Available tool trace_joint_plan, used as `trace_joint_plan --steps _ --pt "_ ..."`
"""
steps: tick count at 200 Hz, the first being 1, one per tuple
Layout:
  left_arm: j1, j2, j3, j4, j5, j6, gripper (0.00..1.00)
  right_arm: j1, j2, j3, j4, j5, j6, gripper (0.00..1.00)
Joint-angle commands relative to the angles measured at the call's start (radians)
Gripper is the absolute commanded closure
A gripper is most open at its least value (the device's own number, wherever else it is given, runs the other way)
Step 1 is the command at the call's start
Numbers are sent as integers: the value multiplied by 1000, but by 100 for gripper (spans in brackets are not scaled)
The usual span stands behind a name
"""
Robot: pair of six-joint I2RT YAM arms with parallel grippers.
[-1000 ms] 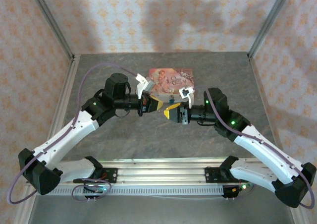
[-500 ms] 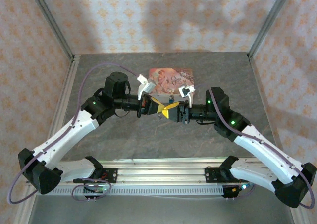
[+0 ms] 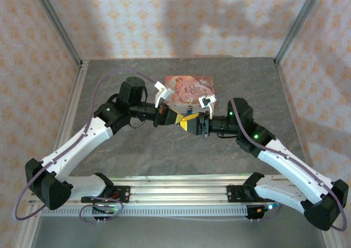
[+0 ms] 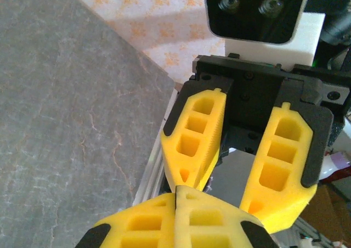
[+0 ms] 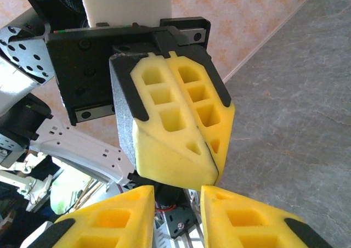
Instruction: Unlock the padlock with the key
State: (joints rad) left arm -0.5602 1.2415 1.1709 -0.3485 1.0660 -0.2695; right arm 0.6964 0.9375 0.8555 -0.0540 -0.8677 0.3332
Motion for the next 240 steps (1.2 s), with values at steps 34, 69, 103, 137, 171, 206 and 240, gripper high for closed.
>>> trace_joint_plan --steps 34,69,103,137,171,206,240 --pt "-4 24 65 72 45 -49 100 12 -33 -43 116 -35 7 71" --pt "18 27 52 111 43 -86 100 12 -60 -74 126 -13 1 71" --pt "22 27 59 108 61 -92 100 12 -60 -91 153 -2 4 71" --pt "22 23 58 97 75 -87 100 12 -56 -96 193 7 17 72" --pt "22 18 50 90 83 -78 100 12 -54 -90 202 3 22 72" --pt "22 16 44 94 96 -79 100 12 -49 -94 203 11 25 74" --pt "20 8 35 95 107 -79 100 12 -34 -96 225 17 39 78"
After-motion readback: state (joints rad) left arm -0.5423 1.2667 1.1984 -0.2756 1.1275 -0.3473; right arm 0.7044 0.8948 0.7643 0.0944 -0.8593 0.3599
